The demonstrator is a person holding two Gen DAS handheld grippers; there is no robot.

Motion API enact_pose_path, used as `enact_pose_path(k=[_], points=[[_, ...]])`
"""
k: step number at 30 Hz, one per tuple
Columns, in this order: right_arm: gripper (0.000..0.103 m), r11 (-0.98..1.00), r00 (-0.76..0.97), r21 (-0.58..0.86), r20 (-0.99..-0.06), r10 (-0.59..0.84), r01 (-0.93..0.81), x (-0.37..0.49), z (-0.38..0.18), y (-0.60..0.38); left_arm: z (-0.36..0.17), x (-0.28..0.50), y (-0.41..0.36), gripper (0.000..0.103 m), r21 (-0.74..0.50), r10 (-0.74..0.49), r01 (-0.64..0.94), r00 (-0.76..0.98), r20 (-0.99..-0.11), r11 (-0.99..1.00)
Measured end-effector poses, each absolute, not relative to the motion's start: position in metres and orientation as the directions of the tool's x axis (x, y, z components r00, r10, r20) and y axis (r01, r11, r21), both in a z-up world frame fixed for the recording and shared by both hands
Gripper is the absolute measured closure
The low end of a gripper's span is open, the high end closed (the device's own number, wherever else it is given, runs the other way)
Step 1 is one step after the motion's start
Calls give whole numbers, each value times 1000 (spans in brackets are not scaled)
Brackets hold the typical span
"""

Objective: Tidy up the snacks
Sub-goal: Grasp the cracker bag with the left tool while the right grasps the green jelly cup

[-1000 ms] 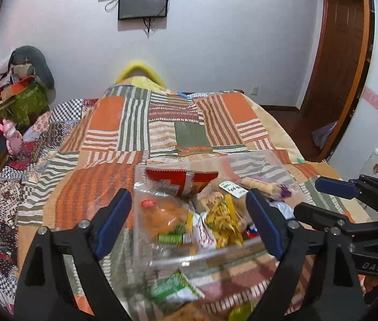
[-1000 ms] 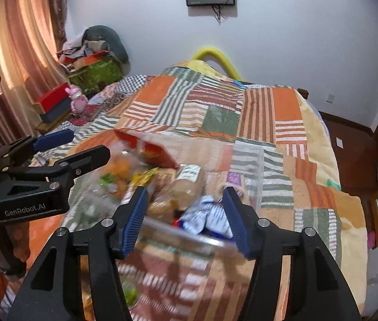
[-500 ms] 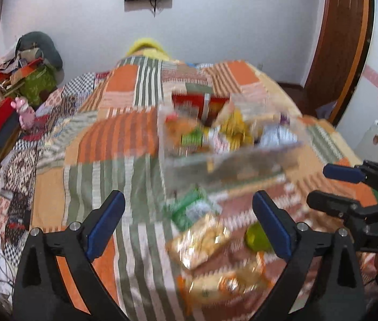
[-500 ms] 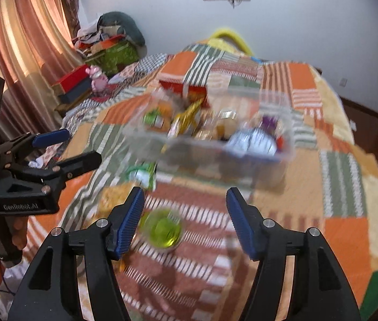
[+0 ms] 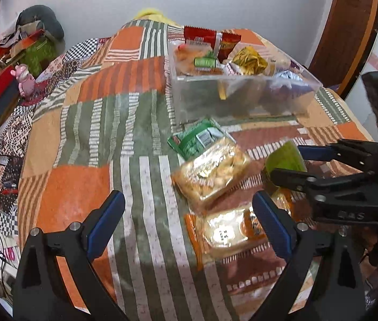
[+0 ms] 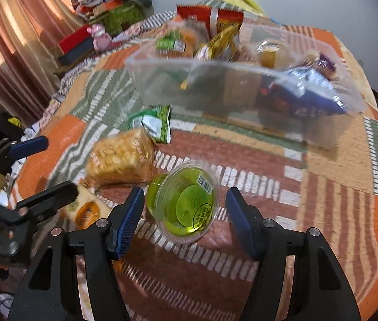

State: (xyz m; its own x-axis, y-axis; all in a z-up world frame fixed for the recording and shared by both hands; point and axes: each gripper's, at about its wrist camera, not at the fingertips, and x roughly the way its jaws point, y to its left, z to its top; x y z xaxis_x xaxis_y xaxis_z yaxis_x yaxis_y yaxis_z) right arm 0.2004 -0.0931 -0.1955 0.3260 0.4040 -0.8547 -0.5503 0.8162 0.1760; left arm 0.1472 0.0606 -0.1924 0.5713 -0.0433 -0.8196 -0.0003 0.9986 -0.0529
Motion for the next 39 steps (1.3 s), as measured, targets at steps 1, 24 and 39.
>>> enact_pose_path(k=[1, 24, 39], points=[[43, 817, 321, 176, -857, 402, -550, 201, -198, -91, -194, 146, 60, 6, -56, -46, 0, 570, -821, 998], [48, 867, 425, 206, -805, 414, -454, 181, -170, -164, -223, 155, 18, 0, -172, -171, 42, 480, -860, 984], [48, 864, 444, 232, -781, 439, -447, 180, -165, -169, -218, 152, 28, 25, -142, -149, 53, 516, -843, 988]])
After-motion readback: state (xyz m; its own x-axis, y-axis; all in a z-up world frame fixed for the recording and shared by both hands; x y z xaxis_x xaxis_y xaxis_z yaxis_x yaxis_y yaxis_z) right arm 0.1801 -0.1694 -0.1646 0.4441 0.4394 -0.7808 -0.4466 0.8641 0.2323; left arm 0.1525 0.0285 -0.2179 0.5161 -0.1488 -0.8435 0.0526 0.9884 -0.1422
